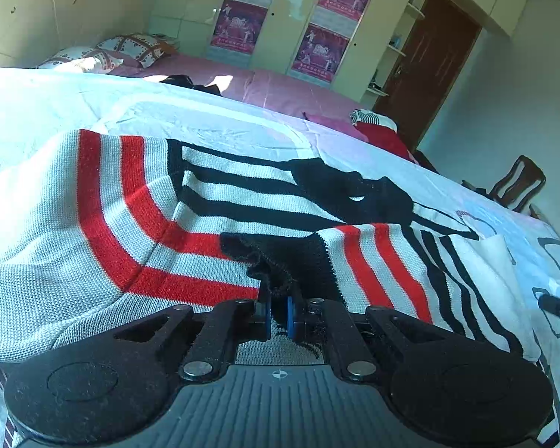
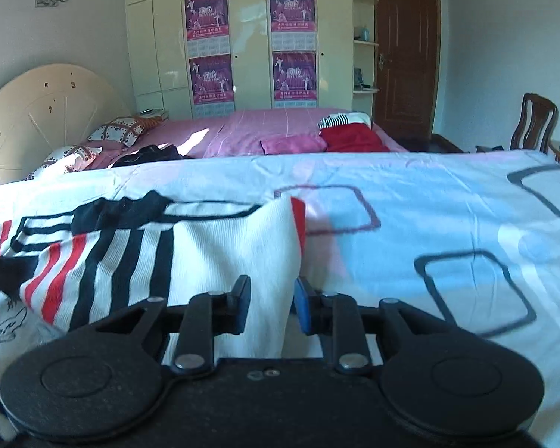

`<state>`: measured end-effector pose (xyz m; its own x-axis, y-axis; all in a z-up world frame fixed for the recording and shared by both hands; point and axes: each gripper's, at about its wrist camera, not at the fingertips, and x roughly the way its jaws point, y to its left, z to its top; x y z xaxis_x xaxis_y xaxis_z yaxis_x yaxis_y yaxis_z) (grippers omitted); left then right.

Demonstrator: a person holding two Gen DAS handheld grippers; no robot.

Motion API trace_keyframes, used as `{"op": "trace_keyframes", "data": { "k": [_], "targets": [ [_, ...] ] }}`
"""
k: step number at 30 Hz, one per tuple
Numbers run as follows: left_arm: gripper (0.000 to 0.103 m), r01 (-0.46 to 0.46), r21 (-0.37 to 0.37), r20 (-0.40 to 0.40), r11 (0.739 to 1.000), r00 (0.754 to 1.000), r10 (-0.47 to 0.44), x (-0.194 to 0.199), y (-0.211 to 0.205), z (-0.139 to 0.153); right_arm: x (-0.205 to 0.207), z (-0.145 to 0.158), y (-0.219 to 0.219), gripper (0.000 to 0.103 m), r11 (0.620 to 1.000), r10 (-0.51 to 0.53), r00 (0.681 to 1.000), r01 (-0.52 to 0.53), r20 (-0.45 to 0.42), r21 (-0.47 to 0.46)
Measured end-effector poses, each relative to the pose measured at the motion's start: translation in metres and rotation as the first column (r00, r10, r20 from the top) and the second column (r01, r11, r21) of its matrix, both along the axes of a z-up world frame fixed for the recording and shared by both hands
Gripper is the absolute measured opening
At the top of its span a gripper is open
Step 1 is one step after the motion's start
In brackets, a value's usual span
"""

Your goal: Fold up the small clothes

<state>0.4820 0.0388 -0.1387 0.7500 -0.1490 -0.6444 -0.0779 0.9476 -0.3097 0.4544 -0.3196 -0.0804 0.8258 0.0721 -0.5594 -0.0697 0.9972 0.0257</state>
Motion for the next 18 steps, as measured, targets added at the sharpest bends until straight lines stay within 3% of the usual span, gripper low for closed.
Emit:
{"op": "trace_keyframes", "data": {
  "k": [2, 6, 9, 11, 13, 15, 18],
  "targets": [
    [0.005, -0.015, 0.001, 0.01, 1.0, 1.0, 0.015, -0.003, -0.001, 0.0, 0.026, -0.004, -0.001, 0.019, 1.0, 0.002, 1.0, -0.002, 0.005, 0.01],
    [0.005, -0.049, 0.015, 0.026, 0.999, 0.998, 0.049, -0.009, -0.004, -0.003, 0.063, -0.037, -0.006, 0.003, 1.0, -0.021, 0.996, 0.02, -0.09, -0.012],
    [0.009, -0.078, -0.008, 0.02, 0.997, 0.997, 0.078, -0.011, 0.001, -0.001, 0.06, -0.037, -0.008, 0.003, 1.0, -0.008, 0.997, 0.007, -0.072, -0.013],
    [0.014, -0.143, 0.042, 0.047, 0.989, 0.989, 0.141, -0.019, 0.005, 0.011, 0.055, -0.029, -0.012, 0.017, 1.0, -0.003, 0.999, 0.003, -0.044, 0.004],
    [0.014, -0.172, 0.082, 0.101, 0.982, 0.981, 0.164, -0.024, 0.007, 0.026, 0.053, -0.019, -0.018, 0.023, 1.0, 0.0, 1.0, 0.001, -0.002, 0.019],
    [0.014, -0.154, 0.092, 0.144, 0.984, 0.98, 0.14, -0.018, 0.003, 0.04, 0.058, -0.015, -0.02, 0.021, 1.0, 0.003, 1.0, -0.004, 0.014, 0.029],
    [0.014, -0.037, 0.11, 0.146, 0.993, 0.989, 0.021, 0.006, -0.022, 0.043, 0.074, -0.014, -0.018, 0.019, 0.999, 0.021, 0.999, -0.022, 0.024, 0.034]
  ]
}}
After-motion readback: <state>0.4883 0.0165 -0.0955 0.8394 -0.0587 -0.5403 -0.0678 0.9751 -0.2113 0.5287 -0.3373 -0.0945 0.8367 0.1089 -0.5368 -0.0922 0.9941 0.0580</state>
